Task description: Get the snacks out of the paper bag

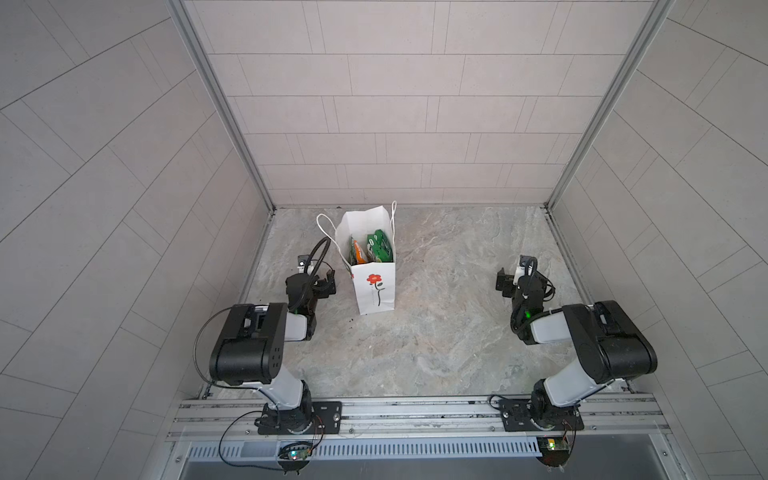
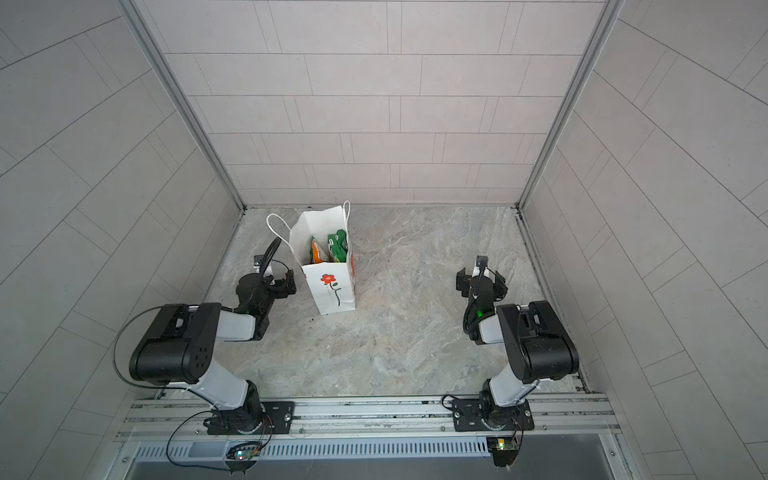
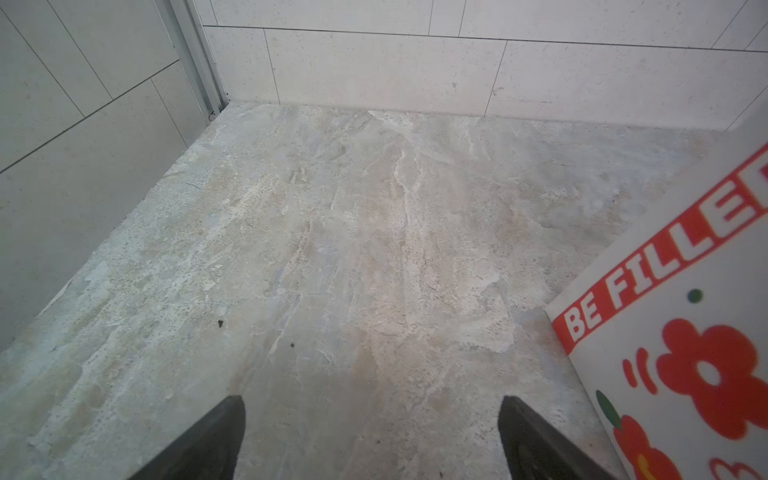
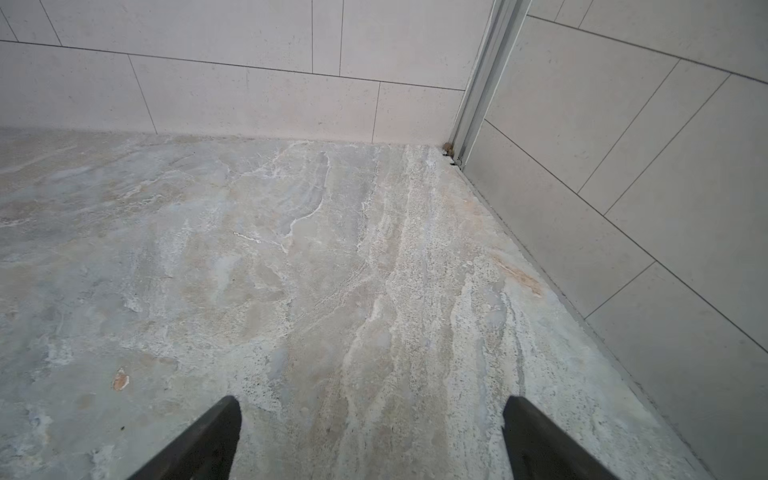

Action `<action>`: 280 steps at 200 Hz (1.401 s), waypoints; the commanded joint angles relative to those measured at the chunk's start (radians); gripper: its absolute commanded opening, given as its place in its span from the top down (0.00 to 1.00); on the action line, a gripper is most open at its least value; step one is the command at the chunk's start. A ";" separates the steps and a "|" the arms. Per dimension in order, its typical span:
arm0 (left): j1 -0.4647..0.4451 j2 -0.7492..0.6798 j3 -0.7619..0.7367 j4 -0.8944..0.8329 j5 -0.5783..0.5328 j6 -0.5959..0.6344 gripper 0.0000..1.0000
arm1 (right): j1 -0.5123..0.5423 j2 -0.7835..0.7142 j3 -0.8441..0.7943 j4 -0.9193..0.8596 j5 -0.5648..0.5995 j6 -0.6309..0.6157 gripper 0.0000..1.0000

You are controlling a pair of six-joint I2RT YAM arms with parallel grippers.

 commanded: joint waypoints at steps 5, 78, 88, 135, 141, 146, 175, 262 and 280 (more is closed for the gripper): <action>-0.004 -0.011 0.015 0.021 0.004 0.007 0.00 | 0.006 0.002 0.013 -0.002 0.004 -0.015 0.00; -0.004 -0.010 0.018 0.016 0.005 0.007 0.00 | 0.006 0.003 0.013 -0.002 0.004 -0.014 0.00; -0.004 -0.011 0.018 0.016 0.004 0.007 0.00 | 0.006 0.002 0.013 -0.003 0.004 -0.013 0.01; -0.004 -0.011 0.016 0.018 0.004 0.006 0.00 | 0.006 0.002 0.013 -0.001 0.005 -0.014 0.01; -0.004 -0.013 0.013 0.023 0.007 0.007 0.00 | 0.007 0.002 0.011 -0.001 0.004 -0.014 0.00; -0.004 -0.014 0.009 0.031 0.006 0.006 0.00 | 0.006 0.001 0.011 0.001 0.005 -0.015 0.00; -0.004 -0.086 -0.057 0.094 -0.113 -0.038 0.00 | 0.006 -0.078 0.020 -0.083 0.040 0.002 0.01; -0.006 -0.604 0.281 -0.959 -0.490 -0.472 0.00 | 0.005 -0.321 0.233 -0.687 -0.054 0.211 0.01; -0.006 -0.644 0.384 -1.070 -0.440 -0.486 0.00 | 0.005 -0.317 0.289 -0.771 -0.177 0.267 0.01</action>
